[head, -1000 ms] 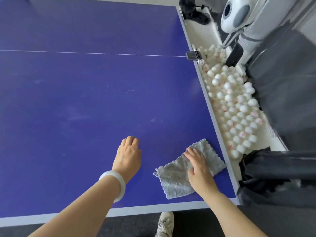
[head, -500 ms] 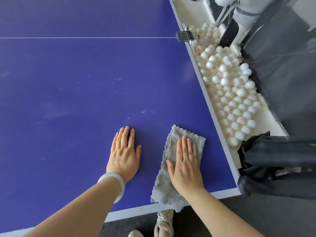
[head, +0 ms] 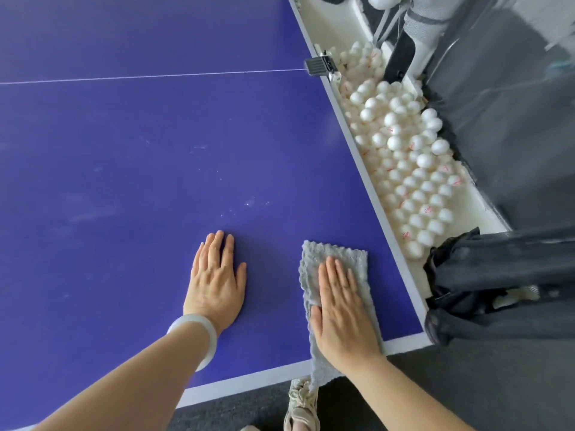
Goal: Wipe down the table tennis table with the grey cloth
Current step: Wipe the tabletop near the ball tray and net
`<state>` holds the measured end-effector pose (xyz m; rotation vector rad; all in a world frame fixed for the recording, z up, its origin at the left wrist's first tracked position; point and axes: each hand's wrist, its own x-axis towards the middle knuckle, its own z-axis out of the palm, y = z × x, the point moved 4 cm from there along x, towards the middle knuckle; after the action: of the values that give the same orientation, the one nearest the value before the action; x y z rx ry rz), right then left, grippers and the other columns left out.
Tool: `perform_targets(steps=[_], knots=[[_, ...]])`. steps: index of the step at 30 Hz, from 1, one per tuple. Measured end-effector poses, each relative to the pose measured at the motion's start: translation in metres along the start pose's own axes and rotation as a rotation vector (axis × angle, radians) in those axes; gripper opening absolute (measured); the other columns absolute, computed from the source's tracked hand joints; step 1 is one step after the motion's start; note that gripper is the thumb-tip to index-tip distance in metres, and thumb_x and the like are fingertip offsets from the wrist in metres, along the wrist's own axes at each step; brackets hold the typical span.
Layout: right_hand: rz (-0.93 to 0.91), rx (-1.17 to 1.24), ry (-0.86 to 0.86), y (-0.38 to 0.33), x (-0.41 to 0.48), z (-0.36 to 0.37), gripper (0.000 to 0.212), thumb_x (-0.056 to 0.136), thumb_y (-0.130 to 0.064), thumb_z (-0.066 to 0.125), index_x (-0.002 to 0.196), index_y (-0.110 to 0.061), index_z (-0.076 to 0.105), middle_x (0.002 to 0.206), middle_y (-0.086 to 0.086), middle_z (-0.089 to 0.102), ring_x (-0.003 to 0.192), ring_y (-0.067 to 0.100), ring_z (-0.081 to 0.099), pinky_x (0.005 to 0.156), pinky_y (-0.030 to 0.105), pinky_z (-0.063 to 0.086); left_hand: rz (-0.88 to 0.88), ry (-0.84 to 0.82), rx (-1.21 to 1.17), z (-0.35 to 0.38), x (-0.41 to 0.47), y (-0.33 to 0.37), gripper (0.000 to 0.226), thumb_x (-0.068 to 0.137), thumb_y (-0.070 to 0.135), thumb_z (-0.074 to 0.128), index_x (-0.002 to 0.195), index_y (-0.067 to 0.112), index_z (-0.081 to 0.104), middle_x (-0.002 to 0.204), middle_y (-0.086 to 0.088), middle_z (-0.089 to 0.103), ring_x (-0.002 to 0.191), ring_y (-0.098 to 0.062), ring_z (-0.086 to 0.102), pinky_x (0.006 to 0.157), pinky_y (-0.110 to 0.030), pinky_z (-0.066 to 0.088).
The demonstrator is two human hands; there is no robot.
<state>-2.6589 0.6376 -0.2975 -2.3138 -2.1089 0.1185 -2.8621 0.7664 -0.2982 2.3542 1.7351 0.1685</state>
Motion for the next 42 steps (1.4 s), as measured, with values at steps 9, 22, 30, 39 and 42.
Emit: perform_targets(steps=[9, 22, 30, 39, 42], knots=[[0.5, 0.095, 0.005, 0.06, 0.076, -0.009, 0.069, 0.101, -0.039, 0.011, 0.155, -0.001, -0.008, 0.164, 0.018, -0.01, 0.154, 0.027, -0.006, 0.125, 0.042, 0.003, -0.004, 0.022, 0.0, 0.002, 0.002, 0.001, 0.074, 0.096, 0.047, 0.01, 0.154, 0.007, 0.03, 0.162, -0.011, 0.024, 0.152, -0.026, 0.015, 0.125, -0.037, 0.005], [0.424, 0.027, -0.019, 0.082, 0.123, -0.014, 0.067, 0.103, -0.038, 0.016, 0.156, -0.001, -0.004, 0.165, 0.018, -0.006, 0.154, 0.026, -0.005, 0.125, 0.041, 0.002, 0.001, 0.004, -0.002, 0.002, 0.002, 0.001, 0.069, 0.098, 0.043, 0.008, 0.155, 0.008, 0.027, 0.163, -0.008, 0.021, 0.152, -0.024, 0.013, 0.124, -0.033, -0.001], [-0.258, 0.055, -0.008, -0.023, 0.037, 0.004, 0.065, 0.103, -0.039, 0.026, 0.157, -0.003, 0.016, 0.166, 0.012, 0.009, 0.154, 0.024, 0.01, 0.121, 0.041, 0.013, 0.007, -0.008, -0.001, -0.001, -0.001, 0.001, 0.067, 0.099, 0.04, 0.009, 0.155, 0.007, 0.027, 0.162, -0.01, 0.022, 0.152, -0.026, 0.014, 0.124, -0.034, 0.001], [0.497, 0.122, 0.052, 0.023, 0.142, -0.01, 0.069, 0.102, -0.038, 0.018, 0.156, -0.001, -0.003, 0.165, 0.018, -0.005, 0.154, 0.028, -0.003, 0.125, 0.04, -0.003, 0.001, -0.026, 0.039, -0.005, 0.0, 0.003, 0.063, 0.1, 0.036, 0.017, 0.15, 0.004, 0.036, 0.158, -0.013, 0.032, 0.148, -0.029, 0.026, 0.12, -0.037, 0.007], [0.12, 0.049, 0.021, -0.011, 0.143, 0.0, 0.068, 0.101, -0.04, 0.011, 0.155, -0.004, -0.008, 0.162, 0.012, -0.014, 0.153, 0.023, -0.011, 0.124, 0.037, -0.006, 0.0, -0.024, 0.047, -0.01, -0.001, 0.005, 0.06, 0.099, 0.033, 0.024, 0.146, 0.002, 0.044, 0.153, -0.016, 0.041, 0.144, -0.031, 0.036, 0.118, -0.039, 0.014]])
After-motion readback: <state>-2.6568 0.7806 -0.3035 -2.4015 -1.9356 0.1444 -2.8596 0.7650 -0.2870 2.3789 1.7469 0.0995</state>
